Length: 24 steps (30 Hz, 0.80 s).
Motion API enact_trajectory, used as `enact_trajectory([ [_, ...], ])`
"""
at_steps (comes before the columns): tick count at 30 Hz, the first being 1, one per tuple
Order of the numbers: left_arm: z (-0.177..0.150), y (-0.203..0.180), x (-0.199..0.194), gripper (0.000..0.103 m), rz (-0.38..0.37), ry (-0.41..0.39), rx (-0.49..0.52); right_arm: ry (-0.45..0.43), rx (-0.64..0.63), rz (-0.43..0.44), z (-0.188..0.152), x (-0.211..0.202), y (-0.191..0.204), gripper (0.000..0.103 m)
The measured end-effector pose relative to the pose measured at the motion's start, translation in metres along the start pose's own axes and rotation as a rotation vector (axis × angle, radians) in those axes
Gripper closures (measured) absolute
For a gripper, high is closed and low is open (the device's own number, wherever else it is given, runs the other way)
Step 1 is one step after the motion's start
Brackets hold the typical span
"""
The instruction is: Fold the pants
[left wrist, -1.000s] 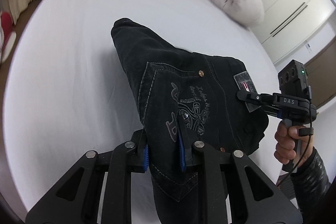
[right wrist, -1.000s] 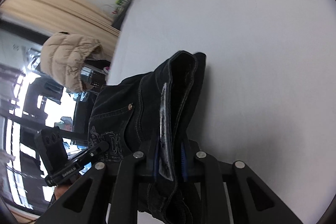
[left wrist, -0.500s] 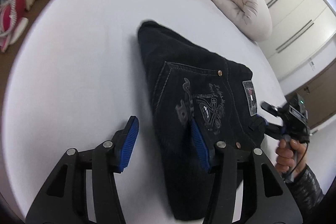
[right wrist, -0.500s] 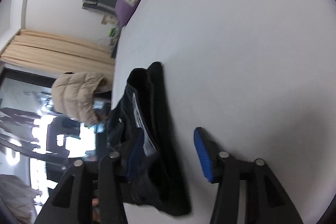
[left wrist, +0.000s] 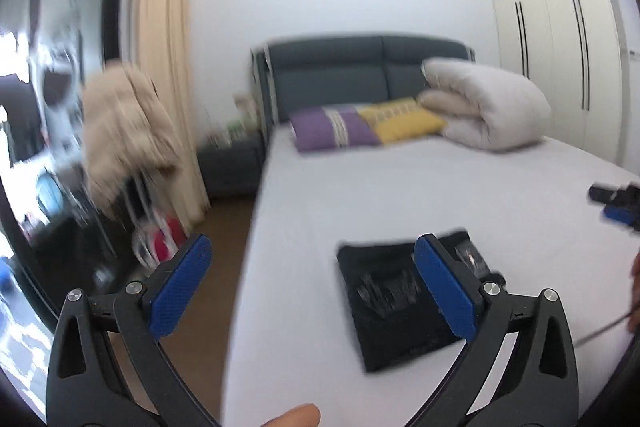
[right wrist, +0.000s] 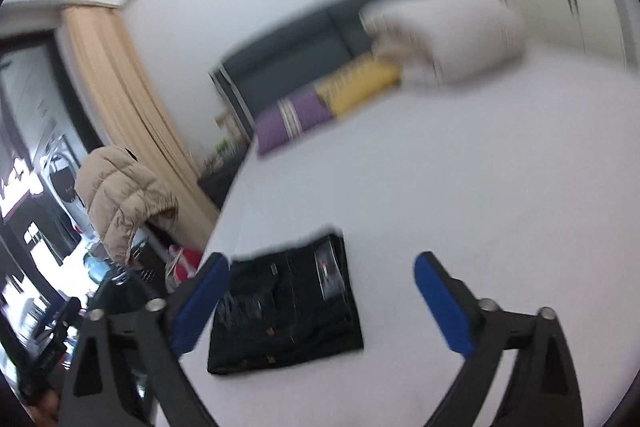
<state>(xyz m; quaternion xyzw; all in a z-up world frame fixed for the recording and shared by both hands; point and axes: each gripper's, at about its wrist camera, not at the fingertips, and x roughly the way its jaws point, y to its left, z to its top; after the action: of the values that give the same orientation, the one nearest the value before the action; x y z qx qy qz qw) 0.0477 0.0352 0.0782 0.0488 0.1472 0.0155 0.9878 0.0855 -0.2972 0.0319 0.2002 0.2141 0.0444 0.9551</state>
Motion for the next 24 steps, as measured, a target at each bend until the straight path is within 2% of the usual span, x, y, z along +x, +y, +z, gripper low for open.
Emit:
enact_trajectory([
  [2,0.011,0.0,-0.026,0.0,-0.016,-0.048,0.011,-0.114,-0.065,-0.012,0.015,-0.034,0.019,0.0],
  [4,0.02,-0.003,-0.042,0.0,0.011,-0.037,0.029,-0.204,-0.105,-0.016,0.028,-0.063,0.036,0.0],
  [9,0.03,-0.009,-0.06,0.0,0.018,0.029,0.006,-0.331,-0.146,-0.073,0.046,-0.119,0.067,0.0],
  [11,0.029,-0.01,-0.065,0.0,0.01,0.052,-0.007,-0.352,-0.177,-0.087,0.046,-0.136,0.076,0.0],
  [14,0.018,-0.013,-0.067,0.0,-0.001,0.121,-0.022,-0.291,-0.224,-0.067,0.043,-0.137,0.087,0.0],
  [17,-0.005,-0.024,-0.059,0.0,-0.033,0.216,-0.046,-0.181,-0.196,-0.155,0.029,-0.119,0.085,0.0],
  [22,-0.056,-0.037,-0.035,0.0,-0.045,0.378,-0.082,0.03,-0.107,-0.196,-0.01,-0.08,0.068,0.0],
  [24,-0.077,-0.041,-0.024,0.0,-0.05,0.425,-0.097,0.079,-0.112,-0.206,-0.026,-0.066,0.067,0.0],
])
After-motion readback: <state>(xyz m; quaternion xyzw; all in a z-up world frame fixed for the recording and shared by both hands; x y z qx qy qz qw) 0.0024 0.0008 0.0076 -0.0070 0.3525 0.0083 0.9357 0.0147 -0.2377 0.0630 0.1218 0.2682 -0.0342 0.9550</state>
